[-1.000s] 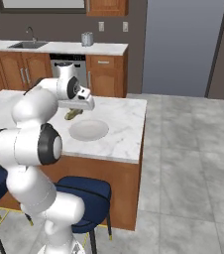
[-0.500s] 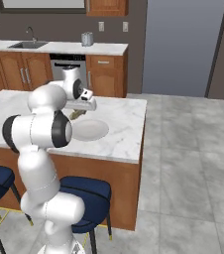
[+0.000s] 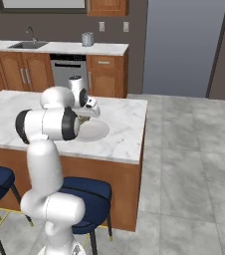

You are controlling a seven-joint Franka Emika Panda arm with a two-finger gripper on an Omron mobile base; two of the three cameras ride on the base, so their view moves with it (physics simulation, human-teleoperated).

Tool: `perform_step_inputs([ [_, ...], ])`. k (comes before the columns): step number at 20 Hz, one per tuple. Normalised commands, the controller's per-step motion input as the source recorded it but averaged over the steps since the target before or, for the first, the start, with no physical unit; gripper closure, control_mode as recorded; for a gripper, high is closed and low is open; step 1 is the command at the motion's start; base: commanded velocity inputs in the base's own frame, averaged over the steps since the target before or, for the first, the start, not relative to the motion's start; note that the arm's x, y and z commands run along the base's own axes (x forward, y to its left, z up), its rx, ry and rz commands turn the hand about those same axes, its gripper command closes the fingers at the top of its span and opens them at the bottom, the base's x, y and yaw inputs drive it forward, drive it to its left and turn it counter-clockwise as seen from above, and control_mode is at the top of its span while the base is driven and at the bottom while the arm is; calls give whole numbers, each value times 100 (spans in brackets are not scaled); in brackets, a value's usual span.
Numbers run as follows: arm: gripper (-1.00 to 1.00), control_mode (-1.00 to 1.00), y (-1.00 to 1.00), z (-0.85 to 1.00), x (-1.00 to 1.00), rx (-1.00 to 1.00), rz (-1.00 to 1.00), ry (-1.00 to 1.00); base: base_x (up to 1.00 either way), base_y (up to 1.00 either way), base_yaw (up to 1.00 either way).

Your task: Retrieve the butter from the fridge and place it on a plate on the dining table. Then retrieve the butter knife by the fridge and place it near the plate.

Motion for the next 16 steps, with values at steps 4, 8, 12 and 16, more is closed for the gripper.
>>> perform_step_inputs([
  [4, 100, -100, 0, -47, 31, 0, 0, -3, 0, 0, 0],
  [8, 100, -100, 0, -40, 34, 0, 0, -2, 0, 0, 0],
  [12, 100, -100, 0, -31, 28, 0, 0, 0, 0, 0, 0],
  [16, 100, -100, 0, -35, 15, 0, 0, 0, 0, 0, 0],
])
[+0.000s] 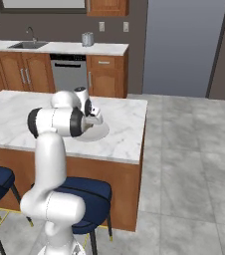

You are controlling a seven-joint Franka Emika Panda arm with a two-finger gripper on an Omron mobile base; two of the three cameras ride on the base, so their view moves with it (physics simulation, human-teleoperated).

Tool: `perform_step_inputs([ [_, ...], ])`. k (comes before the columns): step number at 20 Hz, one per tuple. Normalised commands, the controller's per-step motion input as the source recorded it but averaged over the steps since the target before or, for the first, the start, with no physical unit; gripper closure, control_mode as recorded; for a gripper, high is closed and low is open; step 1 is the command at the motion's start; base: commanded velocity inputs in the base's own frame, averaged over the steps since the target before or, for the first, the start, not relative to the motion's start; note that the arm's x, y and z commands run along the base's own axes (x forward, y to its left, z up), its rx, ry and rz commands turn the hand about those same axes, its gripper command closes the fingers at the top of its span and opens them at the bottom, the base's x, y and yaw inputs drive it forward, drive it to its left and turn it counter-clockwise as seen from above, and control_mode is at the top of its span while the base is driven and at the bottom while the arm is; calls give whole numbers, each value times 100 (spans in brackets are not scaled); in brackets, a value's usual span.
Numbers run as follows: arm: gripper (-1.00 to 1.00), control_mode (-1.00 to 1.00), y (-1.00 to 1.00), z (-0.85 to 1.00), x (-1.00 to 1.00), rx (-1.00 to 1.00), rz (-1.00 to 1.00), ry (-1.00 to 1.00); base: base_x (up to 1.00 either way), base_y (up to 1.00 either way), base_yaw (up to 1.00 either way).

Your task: Retrieve the butter from the fridge and place it on a plate on the dining table. Then retrieve the butter knife by the fridge and place it near the plate.

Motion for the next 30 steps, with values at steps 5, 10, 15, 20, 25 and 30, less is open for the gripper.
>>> perform_step_inputs([
  [5, 100, -100, 0, -37, 13, 0, 0, 0, 0, 0, 0],
  [10, 100, -100, 0, -40, 20, 0, 0, -1, 0, 0, 0],
  [15, 100, -100, 0, -21, 30, 2, 0, -5, 0, 0, 0],
  [20, 100, -100, 0, -8, 16, 5, 0, -4, 0, 0, 0],
  [25, -100, -100, 0, -20, 3, 5, 0, 0, 0, 0, 0],
  [30, -100, -100, 0, -9, 0, 2, 0, 0, 0, 0, 0],
])
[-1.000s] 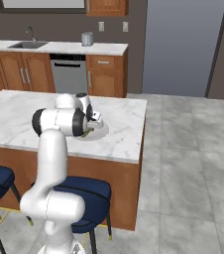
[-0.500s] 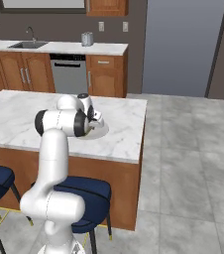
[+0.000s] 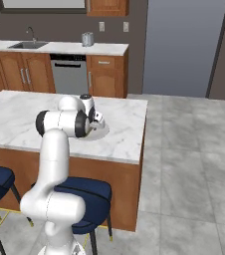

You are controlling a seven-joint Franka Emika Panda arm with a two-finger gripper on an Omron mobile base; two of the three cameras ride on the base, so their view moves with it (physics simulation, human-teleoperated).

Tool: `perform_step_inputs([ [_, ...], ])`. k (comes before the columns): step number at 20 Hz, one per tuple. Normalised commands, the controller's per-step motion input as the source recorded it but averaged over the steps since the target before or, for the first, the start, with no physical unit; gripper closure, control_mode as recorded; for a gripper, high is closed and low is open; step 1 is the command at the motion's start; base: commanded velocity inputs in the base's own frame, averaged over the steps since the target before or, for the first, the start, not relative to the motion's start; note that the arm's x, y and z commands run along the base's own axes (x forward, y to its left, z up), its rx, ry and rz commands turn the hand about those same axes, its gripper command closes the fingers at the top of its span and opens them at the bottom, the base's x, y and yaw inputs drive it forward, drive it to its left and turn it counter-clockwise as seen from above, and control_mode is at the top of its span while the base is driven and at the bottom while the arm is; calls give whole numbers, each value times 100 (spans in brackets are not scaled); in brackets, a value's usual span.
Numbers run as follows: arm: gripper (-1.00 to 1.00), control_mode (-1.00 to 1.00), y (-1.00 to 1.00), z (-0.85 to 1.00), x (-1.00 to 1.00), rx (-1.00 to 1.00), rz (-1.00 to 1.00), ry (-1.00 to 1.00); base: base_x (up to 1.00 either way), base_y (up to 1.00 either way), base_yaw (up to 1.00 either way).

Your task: Retrieve the butter from the fridge and place it on a plate on the dining table. Then retrieve the butter knife by the fridge and place it near the plate.

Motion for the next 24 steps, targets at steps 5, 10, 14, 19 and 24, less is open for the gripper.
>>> perform_step_inputs([
  [5, -100, -100, 0, 0, 0, 0, 0, 0, 0, 0, 0],
  [10, -100, -100, 0, 29, -11, -7, 0, 6, 0, 0, 0],
  [14, -100, -100, -9, 91, -75, 0, 0, 9, 0, 0, 0],
  [19, -100, -100, -33, 73, -100, 4, 0, 1, 0, 0, 0],
  [24, -100, -100, -30, 72, -100, 0, 0, 0, 0, 0, 0],
])
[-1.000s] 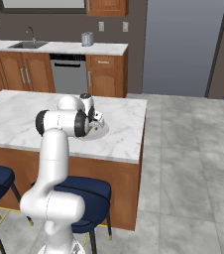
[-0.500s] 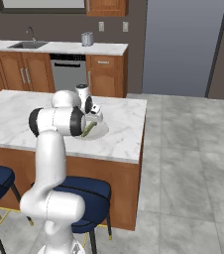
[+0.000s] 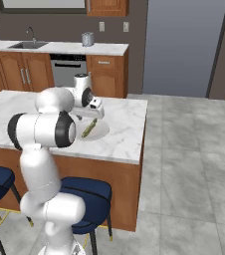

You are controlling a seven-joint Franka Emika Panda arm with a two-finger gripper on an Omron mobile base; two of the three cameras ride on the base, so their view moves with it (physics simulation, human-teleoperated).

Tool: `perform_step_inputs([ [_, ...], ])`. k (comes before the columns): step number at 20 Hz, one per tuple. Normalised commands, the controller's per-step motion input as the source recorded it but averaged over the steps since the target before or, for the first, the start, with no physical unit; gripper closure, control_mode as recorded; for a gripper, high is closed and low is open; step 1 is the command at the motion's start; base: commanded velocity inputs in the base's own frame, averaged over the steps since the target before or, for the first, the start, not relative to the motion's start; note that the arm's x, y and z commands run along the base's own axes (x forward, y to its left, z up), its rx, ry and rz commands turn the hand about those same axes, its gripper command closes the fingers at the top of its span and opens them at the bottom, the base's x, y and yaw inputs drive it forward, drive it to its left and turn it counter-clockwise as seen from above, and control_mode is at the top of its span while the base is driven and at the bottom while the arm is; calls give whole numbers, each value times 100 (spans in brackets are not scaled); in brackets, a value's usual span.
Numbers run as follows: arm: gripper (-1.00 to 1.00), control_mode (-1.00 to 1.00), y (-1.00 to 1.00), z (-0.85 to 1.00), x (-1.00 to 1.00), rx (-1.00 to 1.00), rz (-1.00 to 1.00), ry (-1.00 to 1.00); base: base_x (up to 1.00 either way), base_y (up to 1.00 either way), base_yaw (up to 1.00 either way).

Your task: Retrieve the butter from the fridge and place it on a plate on the dining table. Then retrieve the butter knife by the fridge and place it near the plate.

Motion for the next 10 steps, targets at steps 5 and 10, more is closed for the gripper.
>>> perform_step_inputs([
  [5, -100, -100, -12, 87, -100, 0, 0, 0, 0, 0, 0],
  [10, -100, -100, 1, 52, -100, -1, 0, 0, 0, 0, 0],
])
